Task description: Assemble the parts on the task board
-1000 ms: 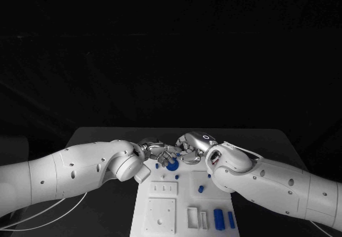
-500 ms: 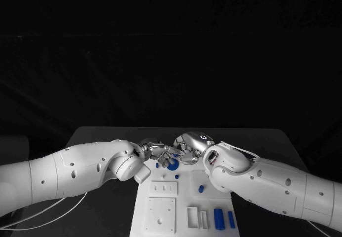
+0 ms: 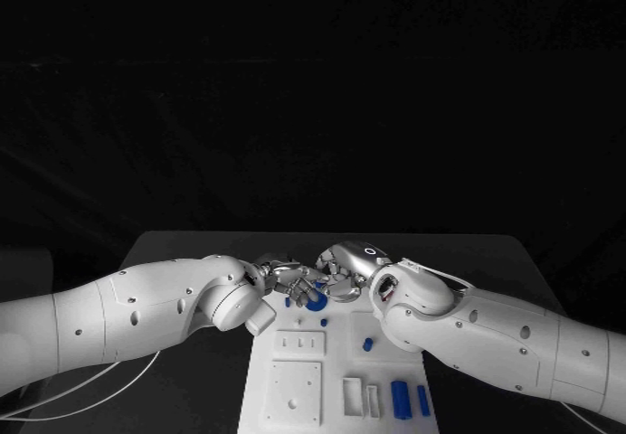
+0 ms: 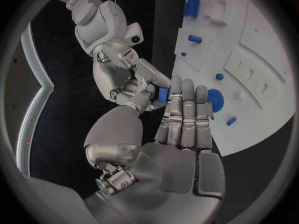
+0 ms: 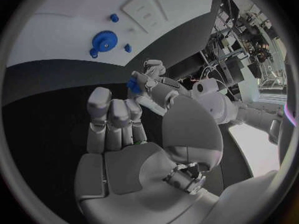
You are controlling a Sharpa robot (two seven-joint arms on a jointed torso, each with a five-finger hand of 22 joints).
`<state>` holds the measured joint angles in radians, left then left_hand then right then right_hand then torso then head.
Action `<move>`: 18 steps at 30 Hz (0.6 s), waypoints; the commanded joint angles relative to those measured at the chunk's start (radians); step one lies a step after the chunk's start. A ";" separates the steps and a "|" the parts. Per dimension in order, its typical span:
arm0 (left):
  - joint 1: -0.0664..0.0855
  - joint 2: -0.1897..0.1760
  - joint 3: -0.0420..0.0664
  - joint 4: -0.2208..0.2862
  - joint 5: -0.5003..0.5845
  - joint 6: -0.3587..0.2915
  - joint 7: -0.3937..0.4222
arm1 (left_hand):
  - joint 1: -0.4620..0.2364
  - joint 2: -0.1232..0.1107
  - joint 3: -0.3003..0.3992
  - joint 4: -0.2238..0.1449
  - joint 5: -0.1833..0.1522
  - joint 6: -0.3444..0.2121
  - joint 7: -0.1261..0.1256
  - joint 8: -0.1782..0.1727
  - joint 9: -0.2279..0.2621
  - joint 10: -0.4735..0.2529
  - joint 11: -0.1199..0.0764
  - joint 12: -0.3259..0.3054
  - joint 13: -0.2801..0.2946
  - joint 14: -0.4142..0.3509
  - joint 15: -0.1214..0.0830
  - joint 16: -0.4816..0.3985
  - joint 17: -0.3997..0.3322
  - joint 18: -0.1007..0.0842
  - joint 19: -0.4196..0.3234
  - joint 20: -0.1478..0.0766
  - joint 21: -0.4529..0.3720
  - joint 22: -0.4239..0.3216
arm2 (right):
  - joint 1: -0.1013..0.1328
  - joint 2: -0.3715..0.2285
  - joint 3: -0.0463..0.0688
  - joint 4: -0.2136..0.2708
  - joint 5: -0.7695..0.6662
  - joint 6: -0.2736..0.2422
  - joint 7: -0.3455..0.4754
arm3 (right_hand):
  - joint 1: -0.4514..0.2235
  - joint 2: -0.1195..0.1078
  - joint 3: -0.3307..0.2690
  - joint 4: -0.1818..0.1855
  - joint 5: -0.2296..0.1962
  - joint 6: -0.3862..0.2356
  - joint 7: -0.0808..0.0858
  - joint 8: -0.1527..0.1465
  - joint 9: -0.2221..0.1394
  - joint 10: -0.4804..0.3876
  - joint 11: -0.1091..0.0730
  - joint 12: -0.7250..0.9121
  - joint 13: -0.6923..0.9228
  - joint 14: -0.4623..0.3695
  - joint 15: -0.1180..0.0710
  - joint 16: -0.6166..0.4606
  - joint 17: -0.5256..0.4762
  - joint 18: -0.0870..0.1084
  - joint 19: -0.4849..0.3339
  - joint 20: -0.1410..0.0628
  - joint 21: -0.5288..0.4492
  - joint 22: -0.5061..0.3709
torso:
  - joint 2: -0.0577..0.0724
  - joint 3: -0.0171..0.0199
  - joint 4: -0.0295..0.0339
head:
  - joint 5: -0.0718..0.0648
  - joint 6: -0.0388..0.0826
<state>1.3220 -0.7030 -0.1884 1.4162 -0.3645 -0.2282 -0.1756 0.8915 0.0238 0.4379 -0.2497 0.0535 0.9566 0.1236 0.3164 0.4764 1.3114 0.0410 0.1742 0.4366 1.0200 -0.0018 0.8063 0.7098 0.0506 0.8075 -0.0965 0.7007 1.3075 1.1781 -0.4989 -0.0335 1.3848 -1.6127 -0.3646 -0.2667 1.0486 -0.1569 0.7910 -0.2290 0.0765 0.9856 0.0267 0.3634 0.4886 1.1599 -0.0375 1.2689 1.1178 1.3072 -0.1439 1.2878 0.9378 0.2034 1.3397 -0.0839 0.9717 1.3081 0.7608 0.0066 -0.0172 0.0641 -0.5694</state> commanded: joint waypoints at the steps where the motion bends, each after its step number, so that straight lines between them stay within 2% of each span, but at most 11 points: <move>1: 0.002 0.003 0.003 0.005 0.024 0.018 0.018 | -0.003 0.009 0.000 -0.012 0.017 0.007 -0.001 0.002 -0.001 0.003 -0.008 0.005 0.002 -0.008 0.000 0.005 -0.004 0.001 -0.007 -0.003 0.003 0.013 | -0.002 0.001 -0.003 0.000 -0.006 0.031 -0.002 | -0.005 0.009 0.005 -0.002 0.007 0.099 0.045 0.003 0.018 0.007 -0.001 0.003 0.000 0.003 -0.001 -0.007 0.000 0.058 0.004 0.003 0.004 0.015 | 0.000 0.0004 -0.0003 | 0.000 0.000; 4: 0.002 0.002 0.003 0.006 0.032 0.019 0.018 | -0.019 0.002 0.006 -0.025 0.084 0.014 -0.002 -0.002 -0.004 0.006 -0.009 0.005 0.005 -0.009 0.000 0.010 -0.012 -0.001 -0.008 -0.004 0.006 0.012 | -0.002 0.000 -0.004 -0.001 -0.006 0.033 -0.004 | -0.005 0.009 0.006 -0.002 0.007 0.099 0.045 0.003 0.018 0.007 -0.001 0.003 -0.001 0.003 -0.001 -0.007 0.000 0.058 0.004 0.003 0.004 0.015 | 0.000 0.0010 -0.0005 | 0.000 -0.001; 10: 0.002 0.001 0.003 0.006 0.033 0.023 0.018 | -0.020 0.002 0.007 -0.026 0.086 0.014 -0.002 -0.002 -0.004 0.006 -0.009 0.005 0.005 -0.009 0.000 0.010 -0.013 -0.001 -0.008 -0.004 0.006 0.012 | -0.002 0.001 -0.004 -0.003 -0.010 0.036 -0.008 | -0.005 0.009 0.006 -0.002 0.007 0.099 0.045 0.003 0.018 0.007 -0.001 0.003 -0.001 0.003 -0.001 -0.007 0.000 0.058 0.004 0.003 0.004 0.015 | 0.000 0.0003 0.0000 | -0.001 -0.001; 12: 0.002 0.001 0.003 0.007 0.033 0.026 0.016 | -0.023 -0.001 0.008 -0.028 0.100 0.016 -0.003 -0.002 -0.004 0.007 -0.009 0.006 0.006 -0.010 0.000 0.011 -0.014 -0.001 -0.008 -0.004 0.006 0.011 | -0.002 0.001 -0.004 -0.003 -0.010 0.036 -0.008 | -0.005 0.009 0.006 -0.002 0.007 0.099 0.045 0.003 0.018 0.007 -0.001 0.003 -0.001 0.003 -0.001 -0.007 0.000 0.058 0.004 0.003 0.004 0.015 | 0.000 0.0003 0.0002 | -0.001 -0.001; 13: 0.002 0.001 0.003 0.007 0.033 0.027 0.016 | -0.035 -0.038 0.020 -0.012 0.256 0.032 -0.010 0.007 0.001 0.017 -0.014 0.014 0.013 -0.012 0.002 0.015 -0.016 -0.003 -0.012 -0.001 0.006 0.012 | -0.002 0.001 -0.004 -0.003 -0.010 0.036 -0.009 | -0.005 0.009 0.006 -0.002 0.007 0.099 0.045 0.003 0.018 0.006 -0.001 0.003 -0.001 0.003 -0.001 -0.007 0.000 0.058 0.004 0.003 0.004 0.015 | 0.000 0.0002 0.0004 | -0.001 -0.001; 18: 0.002 0.000 0.003 0.007 0.032 0.028 0.012 | -0.039 -0.035 0.021 -0.024 0.264 0.036 -0.011 0.008 0.001 0.018 -0.015 0.016 0.016 -0.012 0.001 0.018 -0.019 -0.003 -0.012 -0.003 0.010 0.013 | -0.002 0.001 -0.004 -0.004 -0.011 0.038 -0.010 | -0.005 0.009 0.006 -0.002 0.007 0.099 0.045 0.003 0.018 0.007 -0.001 0.003 0.000 0.003 -0.001 -0.007 0.000 0.058 0.004 0.003 0.004 0.015 | 0.000 0.0001 0.0000 | -0.001 -0.003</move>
<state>1.3212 -0.7058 -0.1891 1.4164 -0.3450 -0.2255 -0.1831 0.8513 -0.0068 0.4568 -0.2685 0.3139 0.9875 0.1108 0.3216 0.4768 1.3244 0.0281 0.1858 0.4515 1.0123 -0.0012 0.8208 0.6919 0.0458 0.8039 -0.0930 0.7080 1.3073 1.1789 -0.4986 -0.0346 1.3832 -1.6129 -0.3566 -0.2683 1.0397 -0.1579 0.7910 -0.2290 0.0814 0.9887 0.0237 0.3624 0.4936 1.1599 -0.0375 1.2689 1.1176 1.3073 -0.1437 1.2874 0.9378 0.2038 1.3397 -0.0839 0.9717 1.3078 0.7608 0.0069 -0.0172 0.0624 -0.5717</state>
